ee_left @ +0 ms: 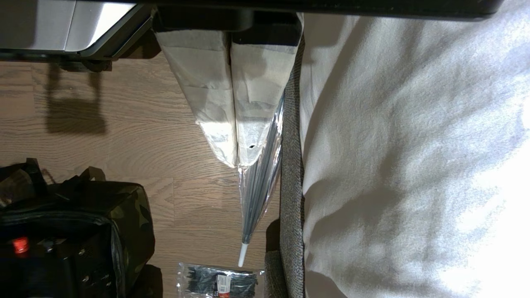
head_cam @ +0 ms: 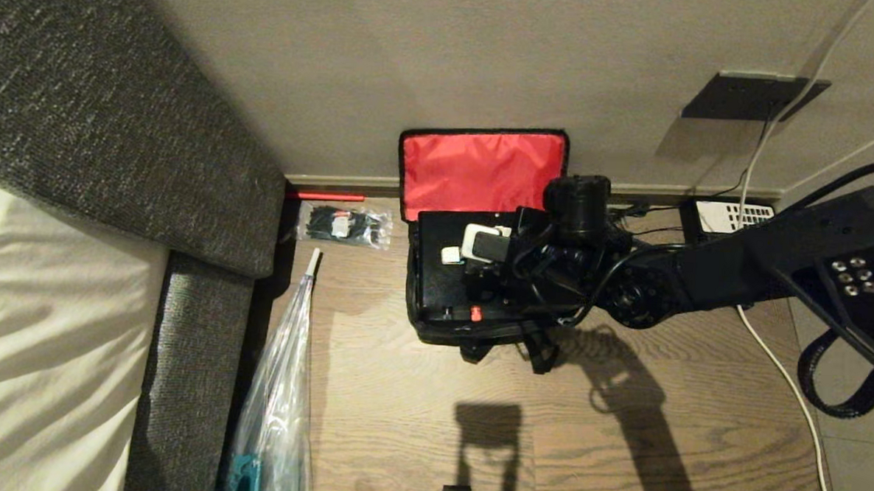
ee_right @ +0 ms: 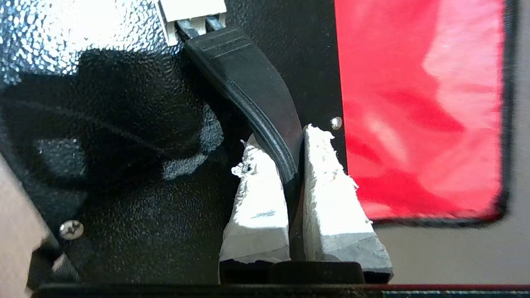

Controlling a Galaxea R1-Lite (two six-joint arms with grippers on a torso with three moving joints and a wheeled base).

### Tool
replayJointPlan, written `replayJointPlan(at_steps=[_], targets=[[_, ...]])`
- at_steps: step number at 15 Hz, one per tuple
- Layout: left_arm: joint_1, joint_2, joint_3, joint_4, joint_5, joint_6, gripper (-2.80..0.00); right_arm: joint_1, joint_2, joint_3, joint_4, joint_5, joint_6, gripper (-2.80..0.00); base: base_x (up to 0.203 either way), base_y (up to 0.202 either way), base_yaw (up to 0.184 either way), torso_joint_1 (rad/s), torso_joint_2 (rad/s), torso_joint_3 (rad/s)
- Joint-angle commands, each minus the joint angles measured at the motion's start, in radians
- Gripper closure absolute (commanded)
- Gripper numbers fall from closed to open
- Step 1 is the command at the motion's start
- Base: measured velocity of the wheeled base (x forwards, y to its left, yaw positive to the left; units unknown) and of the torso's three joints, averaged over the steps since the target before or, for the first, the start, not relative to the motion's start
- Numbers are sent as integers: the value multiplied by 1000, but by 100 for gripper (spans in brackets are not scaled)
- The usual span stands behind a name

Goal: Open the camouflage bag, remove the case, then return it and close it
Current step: Place the black box back

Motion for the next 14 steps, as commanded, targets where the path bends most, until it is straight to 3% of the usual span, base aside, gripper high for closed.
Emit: replayJointPlan(at_steps=[1, 11, 13, 14], targets=[[1, -2, 2, 0, 0, 0, 0, -2, 82, -44, -45, -2, -6, 0, 0, 0, 0, 0, 0, 0], [1, -2, 3, 0, 0, 0, 0, -11, 222, -103, -61, -4, 30, 0, 0, 0, 0, 0, 0, 0], [0, -2, 2, 0, 0, 0, 0, -10, 264, -132, -70, -29, 91, 0, 0, 0, 0, 0, 0, 0], [1, -2, 2, 0, 0, 0, 0, -10, 280, -154, -72, -51, 106, -280, 0, 0, 0, 0, 0, 0]])
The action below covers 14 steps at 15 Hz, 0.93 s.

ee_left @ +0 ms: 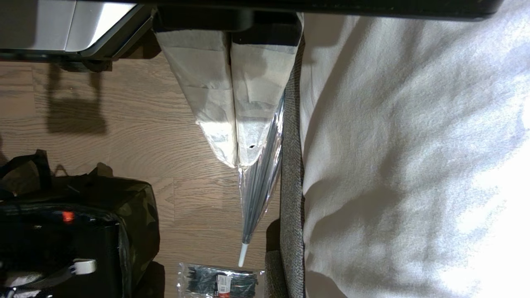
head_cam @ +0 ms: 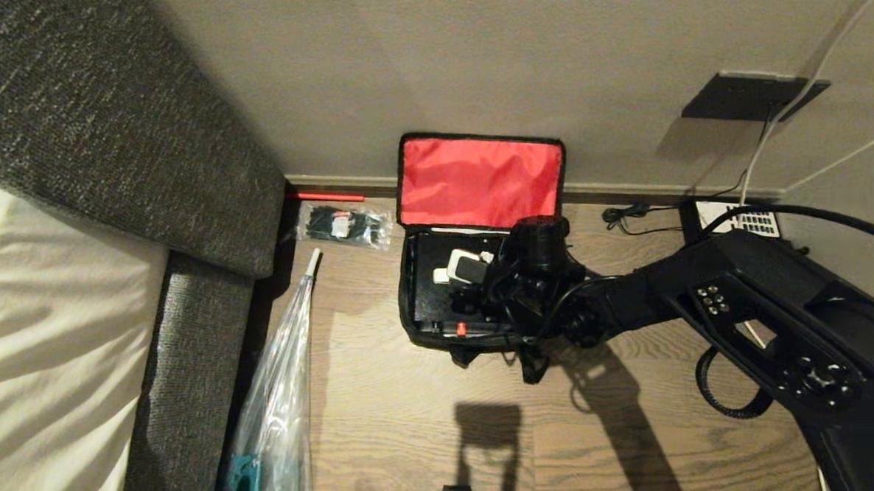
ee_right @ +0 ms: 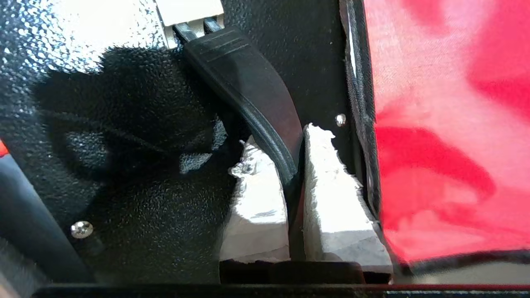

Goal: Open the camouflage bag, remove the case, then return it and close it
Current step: Place the black box back

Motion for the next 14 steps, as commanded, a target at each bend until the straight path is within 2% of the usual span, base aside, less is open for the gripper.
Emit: replayJointPlan(at_steps=[1, 5, 7, 14], targets=[[0, -2, 3, 0, 0, 0, 0, 2, 59, -45, 3, -30, 9, -280, 0, 0, 0, 0, 0, 0], [0, -2, 2, 0, 1, 0, 0, 0, 40, -32, 6, -30, 14, -280, 0, 0, 0, 0, 0, 0], [1, -2, 2, 0, 0, 0, 0, 1, -29, 5, 10, -27, 18, -280, 0, 0, 0, 0, 0, 0], [1, -2, 2, 0, 0, 0, 0, 1, -437, 385, 14, -32, 31, -280, 0, 0, 0, 0, 0, 0]])
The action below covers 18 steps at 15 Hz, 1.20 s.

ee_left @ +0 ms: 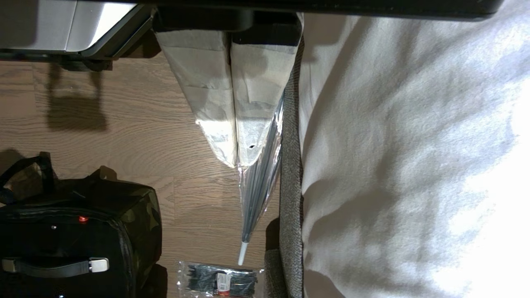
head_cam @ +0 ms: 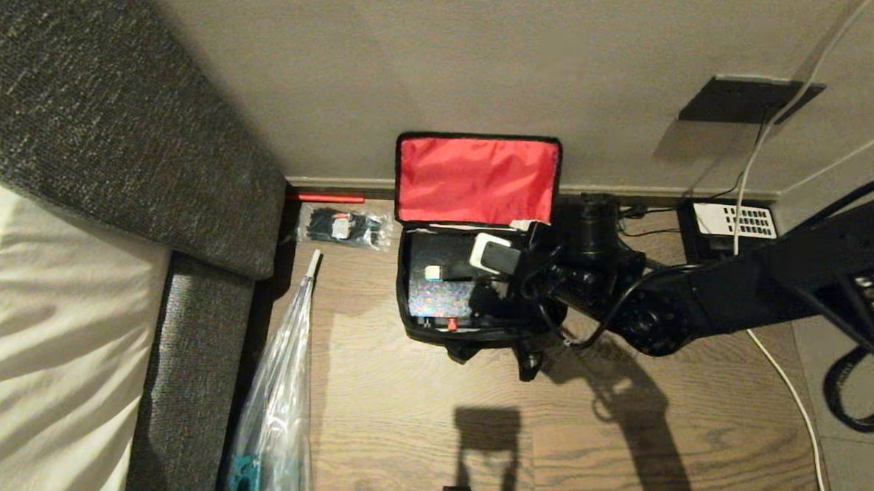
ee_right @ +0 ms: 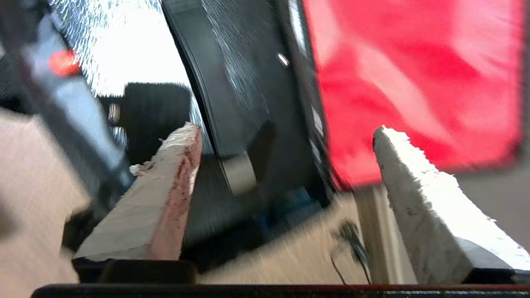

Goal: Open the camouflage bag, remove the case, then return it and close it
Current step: Place the black box back, then close the top of the storage box

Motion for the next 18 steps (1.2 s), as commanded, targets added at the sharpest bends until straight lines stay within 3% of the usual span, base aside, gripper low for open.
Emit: replayJointPlan(at_steps=[1, 4, 6, 9, 11, 12, 15, 16, 18], targets=[[2, -2, 2, 0, 1, 0, 0, -1, -235, 141, 10, -17, 9, 0, 0, 0, 0, 0, 0, 0], [2, -2, 2, 0, 0, 0, 0, -16, -497, 280, 177, -70, 105, 0, 0, 0, 0, 0, 0, 0], [2, -2, 2, 0, 0, 0, 0, -22, -679, 336, 378, -162, 268, 0, 0, 0, 0, 0, 0, 0], [0, -2, 2, 0, 0, 0, 0, -25, -933, 398, 706, -247, 704, 0, 0, 0, 0, 0, 0, 0], [0, -2, 2, 0, 0, 0, 0, -26, -1106, 434, 887, -263, 909, 0, 0, 0, 0, 0, 0, 0], [1, -2, 2, 0, 1, 0, 0, -25, -1193, 442, 994, -252, 987, 0, 0, 0, 0, 0, 0, 0], [2, -2, 2, 0, 1, 0, 0, -29, -1466, 444, 1296, -101, 1148, 0, 0, 0, 0, 0, 0, 0], [0, -2, 2, 0, 0, 0, 0, -32, -1529, 453, 1368, -59, 1241, 0, 0, 0, 0, 0, 0, 0], [2, -2, 2, 0, 0, 0, 0, -33, -1556, 473, 1405, -18, 1324, 0, 0, 0, 0, 0, 0, 0]])
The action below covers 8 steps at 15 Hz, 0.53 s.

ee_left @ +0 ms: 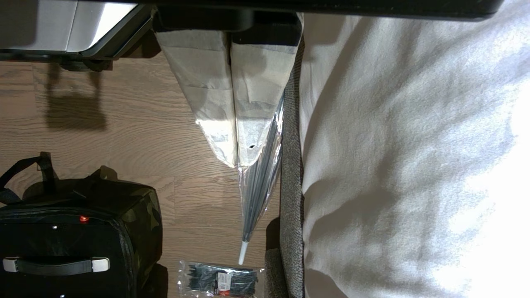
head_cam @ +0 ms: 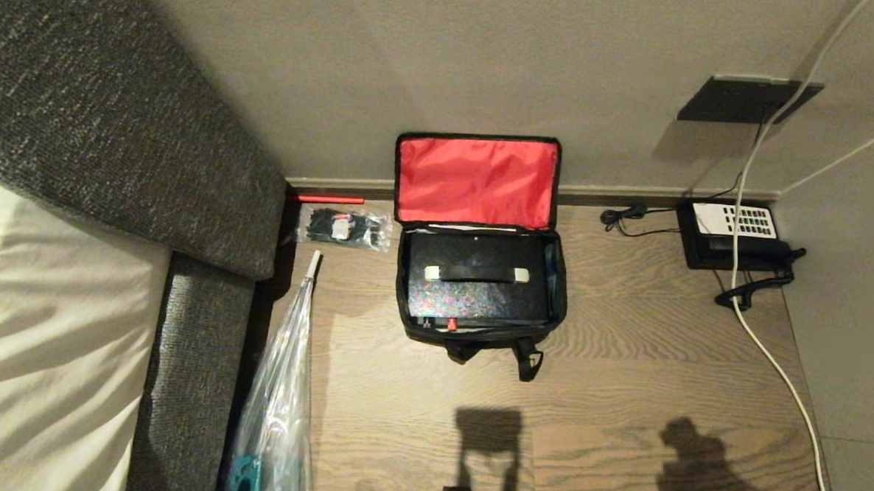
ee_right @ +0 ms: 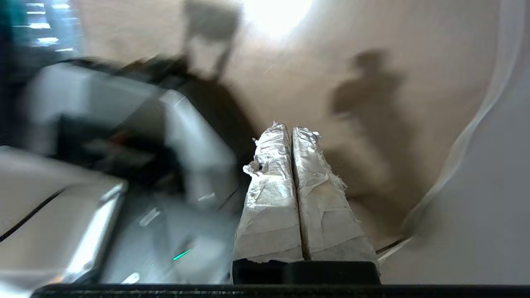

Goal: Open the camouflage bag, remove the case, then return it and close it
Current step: Close the top of the storage box

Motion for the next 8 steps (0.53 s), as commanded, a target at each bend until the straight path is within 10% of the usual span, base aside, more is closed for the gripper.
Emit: replayJointPlan(at_steps=[1, 8], targets=[[0, -2, 3, 0, 0, 0, 0, -2, -61, 18, 32, 42, 72, 0, 0, 0, 0, 0, 0, 0], [1, -2, 2, 3, 0, -9, 0, -4, -61, 47, 17, 106, 93, 0, 0, 0, 0, 0, 0, 0]])
